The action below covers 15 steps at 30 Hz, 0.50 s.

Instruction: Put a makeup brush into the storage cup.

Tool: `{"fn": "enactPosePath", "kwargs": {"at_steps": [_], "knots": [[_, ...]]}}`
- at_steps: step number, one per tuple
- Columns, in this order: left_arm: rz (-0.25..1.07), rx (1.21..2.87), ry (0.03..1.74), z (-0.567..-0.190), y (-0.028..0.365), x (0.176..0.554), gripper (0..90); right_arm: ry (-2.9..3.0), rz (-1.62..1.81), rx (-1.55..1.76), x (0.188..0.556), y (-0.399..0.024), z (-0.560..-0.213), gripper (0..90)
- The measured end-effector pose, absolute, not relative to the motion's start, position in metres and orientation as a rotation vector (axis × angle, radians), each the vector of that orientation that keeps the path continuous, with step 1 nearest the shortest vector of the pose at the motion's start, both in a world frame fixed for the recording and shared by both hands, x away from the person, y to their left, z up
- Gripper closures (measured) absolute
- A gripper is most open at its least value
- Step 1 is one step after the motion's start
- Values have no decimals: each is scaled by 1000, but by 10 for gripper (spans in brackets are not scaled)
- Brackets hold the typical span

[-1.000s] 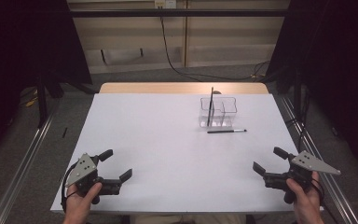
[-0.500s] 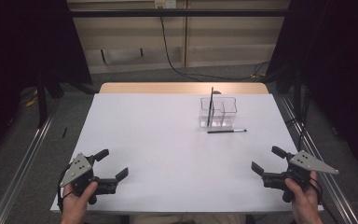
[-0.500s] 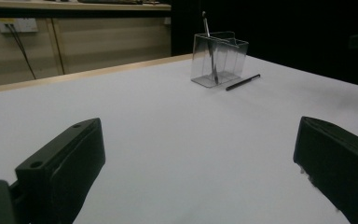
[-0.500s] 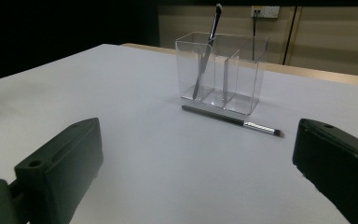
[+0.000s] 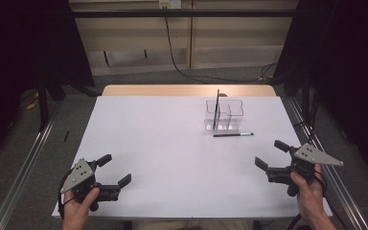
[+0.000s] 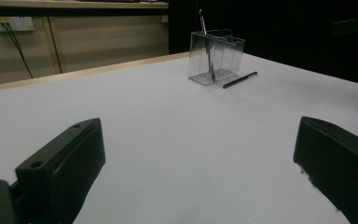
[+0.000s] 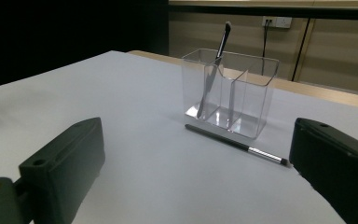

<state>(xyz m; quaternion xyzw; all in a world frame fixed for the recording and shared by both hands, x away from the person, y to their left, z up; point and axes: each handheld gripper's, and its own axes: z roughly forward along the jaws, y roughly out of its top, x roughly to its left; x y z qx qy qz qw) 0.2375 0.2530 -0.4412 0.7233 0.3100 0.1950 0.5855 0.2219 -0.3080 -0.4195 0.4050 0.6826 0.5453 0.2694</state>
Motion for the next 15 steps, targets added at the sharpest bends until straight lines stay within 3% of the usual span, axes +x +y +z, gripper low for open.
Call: {"fn": "enactPosePath", "kwargs": {"at_steps": [15], "knots": [[452,1696,705,-441,253,240,22,1865,1437,1098,266,-305,-411,11]]}}
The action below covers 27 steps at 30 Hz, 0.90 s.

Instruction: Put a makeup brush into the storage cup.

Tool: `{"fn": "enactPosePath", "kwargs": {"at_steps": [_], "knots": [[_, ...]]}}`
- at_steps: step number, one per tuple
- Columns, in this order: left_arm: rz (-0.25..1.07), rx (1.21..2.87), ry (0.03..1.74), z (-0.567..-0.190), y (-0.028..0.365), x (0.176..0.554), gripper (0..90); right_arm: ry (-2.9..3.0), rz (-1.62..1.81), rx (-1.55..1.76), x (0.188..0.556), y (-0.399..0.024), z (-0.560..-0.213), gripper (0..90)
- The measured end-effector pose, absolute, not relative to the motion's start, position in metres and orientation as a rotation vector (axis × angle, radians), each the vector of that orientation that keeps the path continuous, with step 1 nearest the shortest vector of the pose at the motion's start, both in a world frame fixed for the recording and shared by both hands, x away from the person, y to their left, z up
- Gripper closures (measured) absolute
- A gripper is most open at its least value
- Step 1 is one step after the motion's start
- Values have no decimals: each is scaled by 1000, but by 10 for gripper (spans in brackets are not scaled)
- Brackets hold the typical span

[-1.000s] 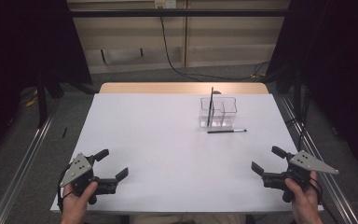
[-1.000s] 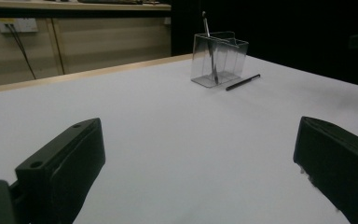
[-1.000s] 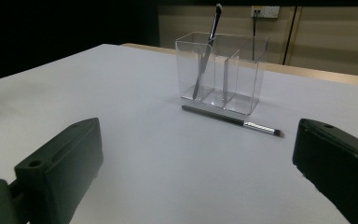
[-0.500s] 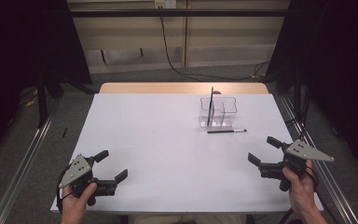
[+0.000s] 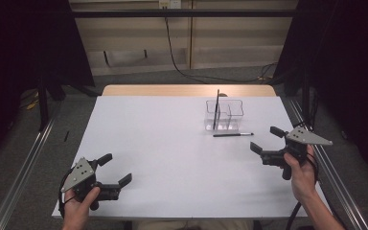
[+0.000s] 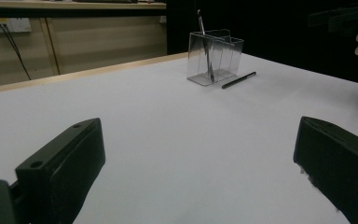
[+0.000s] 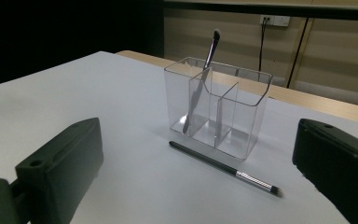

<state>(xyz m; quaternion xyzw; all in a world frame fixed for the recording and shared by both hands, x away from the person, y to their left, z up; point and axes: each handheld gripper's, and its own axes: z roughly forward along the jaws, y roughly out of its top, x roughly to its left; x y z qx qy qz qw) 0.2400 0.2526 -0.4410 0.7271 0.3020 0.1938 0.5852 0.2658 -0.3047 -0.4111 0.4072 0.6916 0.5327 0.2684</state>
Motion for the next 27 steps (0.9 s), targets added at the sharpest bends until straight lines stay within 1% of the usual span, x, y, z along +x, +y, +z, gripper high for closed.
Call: {"fn": "enactPosePath", "kwargs": {"at_steps": [10,27], "knots": [[452,1700,708,-441,252,242,22,1836,1440,1092,290,-302,-402,5],[449,1693,717,-442,253,243,22,1910,1391,1090,333,-292,-400,5]]}}
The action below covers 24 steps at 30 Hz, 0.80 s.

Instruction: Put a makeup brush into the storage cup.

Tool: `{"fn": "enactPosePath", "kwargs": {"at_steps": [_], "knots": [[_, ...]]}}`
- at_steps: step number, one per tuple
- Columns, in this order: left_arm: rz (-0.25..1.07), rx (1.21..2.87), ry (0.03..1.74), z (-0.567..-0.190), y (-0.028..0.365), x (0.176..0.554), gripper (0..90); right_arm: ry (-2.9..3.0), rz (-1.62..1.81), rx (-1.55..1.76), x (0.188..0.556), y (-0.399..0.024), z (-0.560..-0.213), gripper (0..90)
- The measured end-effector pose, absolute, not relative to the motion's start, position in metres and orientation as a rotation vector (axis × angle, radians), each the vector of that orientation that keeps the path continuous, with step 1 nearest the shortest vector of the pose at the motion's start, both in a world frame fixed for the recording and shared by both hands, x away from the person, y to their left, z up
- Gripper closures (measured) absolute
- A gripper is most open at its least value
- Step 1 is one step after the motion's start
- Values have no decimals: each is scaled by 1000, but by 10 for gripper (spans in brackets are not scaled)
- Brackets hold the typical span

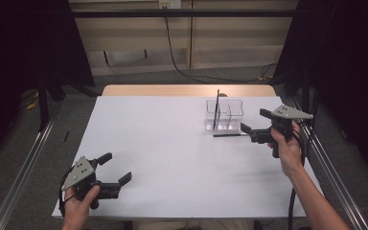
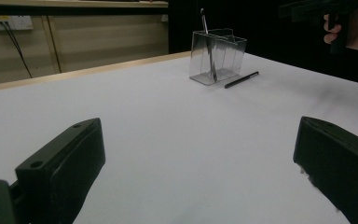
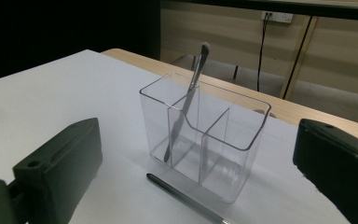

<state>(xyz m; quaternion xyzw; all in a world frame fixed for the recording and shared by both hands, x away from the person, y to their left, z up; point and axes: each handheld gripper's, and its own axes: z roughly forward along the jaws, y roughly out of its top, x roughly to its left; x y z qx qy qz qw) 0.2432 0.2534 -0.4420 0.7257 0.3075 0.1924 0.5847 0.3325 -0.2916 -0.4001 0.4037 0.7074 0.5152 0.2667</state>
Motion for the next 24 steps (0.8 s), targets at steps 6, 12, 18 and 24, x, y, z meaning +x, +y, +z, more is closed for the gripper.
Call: {"fn": "enactPosePath", "kwargs": {"at_steps": [6,12,18,24], "knots": [[451,1697,716,-442,254,244,22,1933,1361,1101,345,-294,-396,7],[452,1697,715,-442,254,244,22,1952,1331,1117,356,-296,-393,9],[450,1695,718,-442,254,244,22,1995,1303,1138,365,-297,-394,12],[451,1695,715,-442,254,243,22,2054,1272,1161,372,-300,-394,19]]}}
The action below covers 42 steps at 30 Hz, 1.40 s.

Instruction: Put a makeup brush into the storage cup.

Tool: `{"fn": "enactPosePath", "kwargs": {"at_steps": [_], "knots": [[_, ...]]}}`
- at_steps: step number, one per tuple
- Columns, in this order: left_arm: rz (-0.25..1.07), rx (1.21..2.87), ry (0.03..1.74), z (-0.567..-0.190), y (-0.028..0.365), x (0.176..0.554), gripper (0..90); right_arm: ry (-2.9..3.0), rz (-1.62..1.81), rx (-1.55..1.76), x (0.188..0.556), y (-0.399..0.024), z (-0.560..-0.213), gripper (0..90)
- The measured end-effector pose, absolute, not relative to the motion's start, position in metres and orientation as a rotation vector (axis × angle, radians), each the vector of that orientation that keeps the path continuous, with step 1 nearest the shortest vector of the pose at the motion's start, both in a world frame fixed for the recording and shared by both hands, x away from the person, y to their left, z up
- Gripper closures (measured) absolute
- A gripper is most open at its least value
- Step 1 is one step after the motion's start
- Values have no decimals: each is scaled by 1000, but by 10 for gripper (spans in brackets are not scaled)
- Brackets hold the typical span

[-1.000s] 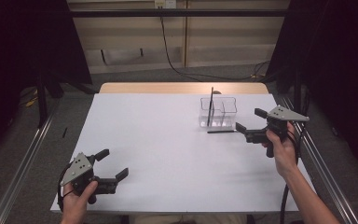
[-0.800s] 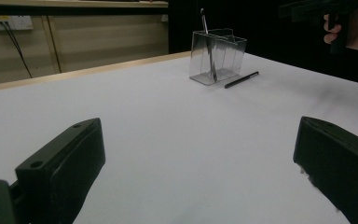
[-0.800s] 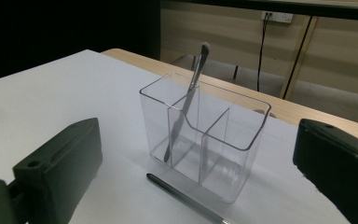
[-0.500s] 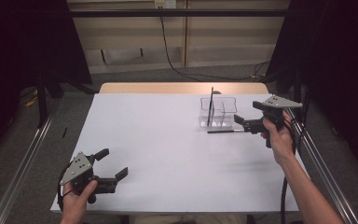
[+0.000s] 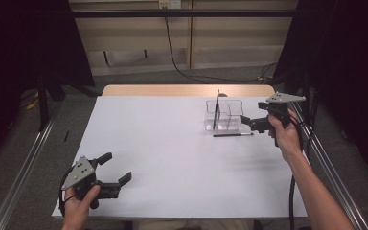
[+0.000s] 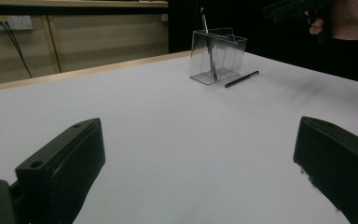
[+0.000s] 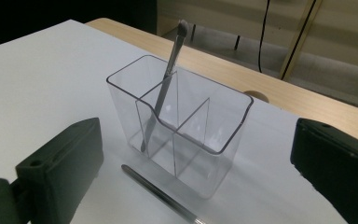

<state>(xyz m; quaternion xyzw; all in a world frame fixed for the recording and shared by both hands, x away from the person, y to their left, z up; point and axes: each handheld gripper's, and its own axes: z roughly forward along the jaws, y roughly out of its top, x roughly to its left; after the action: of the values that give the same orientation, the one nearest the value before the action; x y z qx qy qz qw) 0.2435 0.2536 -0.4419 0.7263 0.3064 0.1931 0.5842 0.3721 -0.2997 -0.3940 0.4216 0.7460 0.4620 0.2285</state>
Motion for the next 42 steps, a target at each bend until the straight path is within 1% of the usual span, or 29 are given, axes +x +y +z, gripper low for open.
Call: {"fn": "enactPosePath", "kwargs": {"at_steps": [6,15,24,34,42], "knots": [[454,1698,712,-442,254,244,21,2174,1208,1194,374,-303,-397,22],[449,1696,718,-442,254,244,22,2368,1076,1250,380,-309,-390,28],[448,1704,715,-443,254,245,22,2549,964,1317,385,-310,-398,36],[444,1707,718,-443,254,245,22,2647,852,1344,388,-311,-397,34],[443,1707,719,-443,254,245,22,2732,770,1382,391,-315,-403,44]]}}
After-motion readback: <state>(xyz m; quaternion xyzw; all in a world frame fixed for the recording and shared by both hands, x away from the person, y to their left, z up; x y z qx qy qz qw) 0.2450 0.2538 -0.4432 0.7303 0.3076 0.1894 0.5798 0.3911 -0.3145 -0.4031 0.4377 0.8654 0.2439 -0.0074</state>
